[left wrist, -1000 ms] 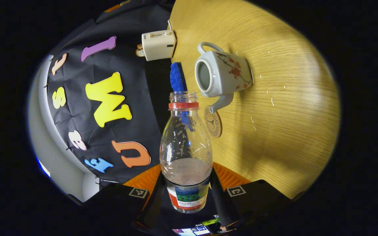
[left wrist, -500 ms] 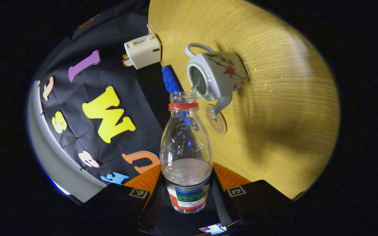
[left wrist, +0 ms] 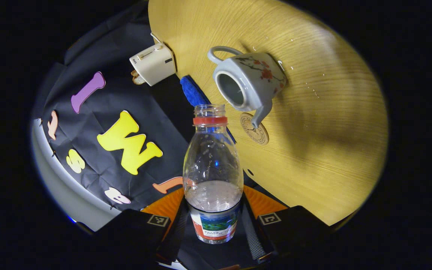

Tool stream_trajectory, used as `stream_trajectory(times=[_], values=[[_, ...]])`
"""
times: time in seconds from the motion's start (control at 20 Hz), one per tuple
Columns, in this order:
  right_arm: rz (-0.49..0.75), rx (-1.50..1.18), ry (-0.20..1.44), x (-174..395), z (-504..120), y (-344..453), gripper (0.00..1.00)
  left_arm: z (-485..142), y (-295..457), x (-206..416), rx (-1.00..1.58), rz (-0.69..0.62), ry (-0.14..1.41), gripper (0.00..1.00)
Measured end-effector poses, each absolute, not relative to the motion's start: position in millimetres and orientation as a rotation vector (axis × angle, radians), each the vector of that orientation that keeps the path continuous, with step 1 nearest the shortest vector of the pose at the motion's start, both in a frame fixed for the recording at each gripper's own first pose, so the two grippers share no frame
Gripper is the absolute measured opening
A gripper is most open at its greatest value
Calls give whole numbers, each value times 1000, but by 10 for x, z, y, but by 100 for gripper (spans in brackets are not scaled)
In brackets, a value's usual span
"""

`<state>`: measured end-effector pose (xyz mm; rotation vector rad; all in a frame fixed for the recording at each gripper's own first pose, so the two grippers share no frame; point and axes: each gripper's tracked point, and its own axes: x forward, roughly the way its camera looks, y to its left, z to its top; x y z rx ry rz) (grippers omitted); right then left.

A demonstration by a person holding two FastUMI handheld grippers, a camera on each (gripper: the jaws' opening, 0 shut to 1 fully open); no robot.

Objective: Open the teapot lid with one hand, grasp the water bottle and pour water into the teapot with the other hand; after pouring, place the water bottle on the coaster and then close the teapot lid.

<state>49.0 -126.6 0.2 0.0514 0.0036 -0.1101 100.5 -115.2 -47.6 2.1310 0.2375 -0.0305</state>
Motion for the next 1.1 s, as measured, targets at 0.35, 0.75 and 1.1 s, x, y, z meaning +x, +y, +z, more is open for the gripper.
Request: stream_trajectory(times=[0.35, 0.75, 1.1], values=[[-106, 54, -3, 478, 29, -1271, 0, -367, -1227, 985, 2185, -17, 223, 72], [-123, 78, 5, 497, 0, -1336, 0, -351, -1192, 1014, 2200, 1, 206, 72], [-143, 88, 9, 517, -15, -1394, 0, -391, -1171, 1026, 2205, -3, 207, 75]])
